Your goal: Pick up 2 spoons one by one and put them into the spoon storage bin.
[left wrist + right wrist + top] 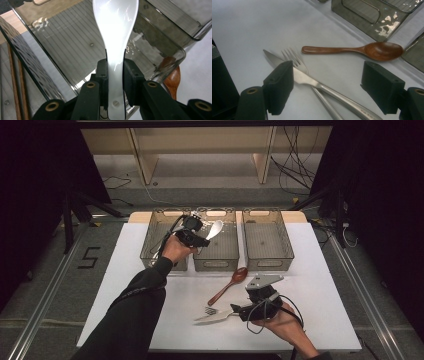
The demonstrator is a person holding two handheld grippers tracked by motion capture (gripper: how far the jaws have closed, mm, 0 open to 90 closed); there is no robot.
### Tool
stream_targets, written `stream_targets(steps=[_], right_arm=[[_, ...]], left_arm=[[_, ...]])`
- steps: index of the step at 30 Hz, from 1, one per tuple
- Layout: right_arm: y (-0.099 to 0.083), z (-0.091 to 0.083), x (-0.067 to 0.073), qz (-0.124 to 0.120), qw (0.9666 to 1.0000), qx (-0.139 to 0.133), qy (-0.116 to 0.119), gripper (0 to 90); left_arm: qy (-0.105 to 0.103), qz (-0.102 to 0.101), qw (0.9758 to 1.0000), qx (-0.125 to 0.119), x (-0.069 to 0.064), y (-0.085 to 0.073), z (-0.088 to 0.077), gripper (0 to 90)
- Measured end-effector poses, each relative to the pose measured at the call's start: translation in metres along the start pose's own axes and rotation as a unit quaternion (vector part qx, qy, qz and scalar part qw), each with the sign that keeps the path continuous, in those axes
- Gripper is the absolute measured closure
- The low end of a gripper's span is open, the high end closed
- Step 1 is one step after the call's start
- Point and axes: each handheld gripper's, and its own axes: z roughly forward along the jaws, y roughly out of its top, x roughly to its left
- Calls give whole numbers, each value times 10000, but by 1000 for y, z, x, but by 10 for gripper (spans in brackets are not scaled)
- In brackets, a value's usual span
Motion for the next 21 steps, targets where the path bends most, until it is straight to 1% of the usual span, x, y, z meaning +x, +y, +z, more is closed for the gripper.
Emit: stream_targets(steps=[2, 4, 6, 7, 10, 13, 15, 16, 18, 20, 21], right_arm=[[0, 1, 0, -2, 10000, 16, 4, 269], [0, 1, 0, -6, 10000, 17, 10, 269], [0, 0, 1, -23, 10000, 5, 17, 269], [0, 1, 1, -13, 10000, 10, 15, 269], [0, 1, 0, -19, 10000, 13, 17, 269], [0, 1, 0, -1, 10000, 21, 12, 269], [0, 1, 0, -3, 10000, 25, 16, 269], [0, 0, 0, -6, 10000, 24, 19, 269], [0, 0, 0, -8, 10000, 18, 26, 269], [0, 0, 0, 1, 10000, 24, 19, 269], [0, 0, 0, 11, 10000, 26, 18, 268]], left_arm=[[-2, -64, 10000, 15, 2, -1, 2, 750], [65, -37, 10000, 41, 2, -2, 5, 750], [52, -104, 9999, 37, 3, -2, 7, 749], [68, -100, 9999, 42, 4, -3, 8, 749], [30, -132, 9999, 38, 4, -4, 11, 748], [63, -144, 9999, 69, 4, -6, 15, 745], [52, -196, 9998, 65, 4, -6, 16, 738], [30, -227, 9997, 57, 4, -6, 16, 727], [8, -272, 9996, 58, 3, -5, 14, 654], [53, -203, 9997, 97, 3, -3, 11, 559], [58, -195, 9997, 95, 3, -2, 8, 537]])
